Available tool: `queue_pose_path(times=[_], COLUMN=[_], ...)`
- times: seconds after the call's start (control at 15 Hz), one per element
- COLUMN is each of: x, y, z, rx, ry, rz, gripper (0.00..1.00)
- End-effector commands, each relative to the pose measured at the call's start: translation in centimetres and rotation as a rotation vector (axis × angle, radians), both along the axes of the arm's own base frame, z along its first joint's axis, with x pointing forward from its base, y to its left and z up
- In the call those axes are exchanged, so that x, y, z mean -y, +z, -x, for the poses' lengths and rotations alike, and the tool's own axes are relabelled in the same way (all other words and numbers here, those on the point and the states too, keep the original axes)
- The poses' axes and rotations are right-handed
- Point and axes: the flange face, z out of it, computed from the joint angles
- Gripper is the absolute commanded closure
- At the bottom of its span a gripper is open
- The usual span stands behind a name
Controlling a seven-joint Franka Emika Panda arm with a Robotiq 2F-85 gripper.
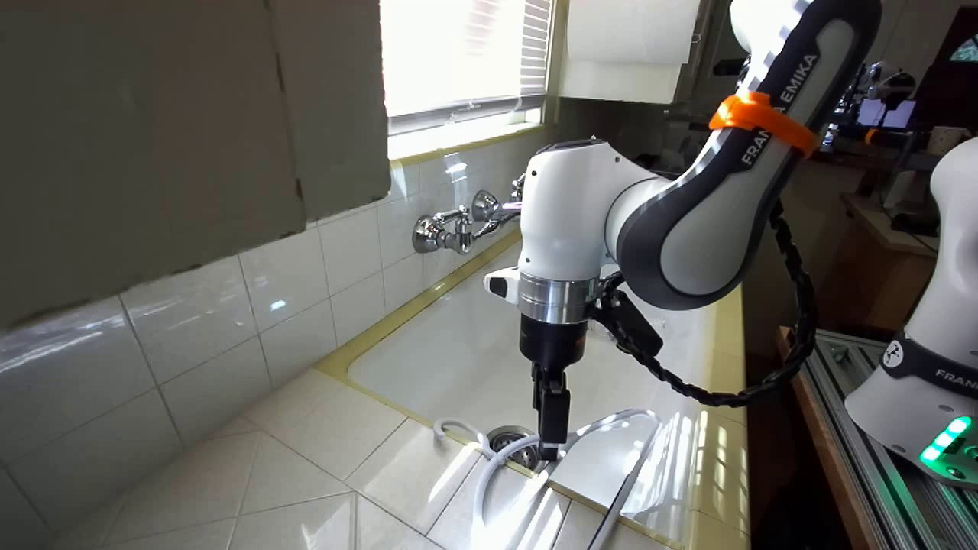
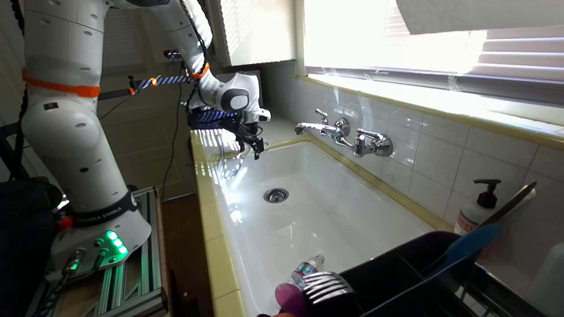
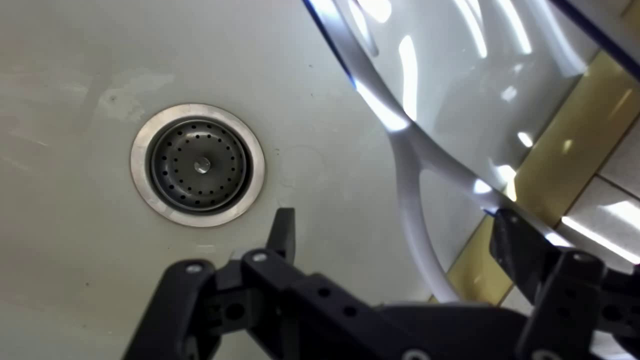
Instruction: Hang the hanger on the side of the cabinet
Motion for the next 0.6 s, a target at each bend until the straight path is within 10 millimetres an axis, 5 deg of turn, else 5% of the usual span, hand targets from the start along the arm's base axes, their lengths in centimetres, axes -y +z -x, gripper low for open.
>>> queue_pose_path(times=[0.0, 0.53], x=[-0.2, -0.6], y=[-0.4, 0.6], z=[0.1, 0.1], rx=[0.012, 0.029], ry=[-0.016, -0.013], rz=[0.004, -0.008], gripper=[0.0, 0.0])
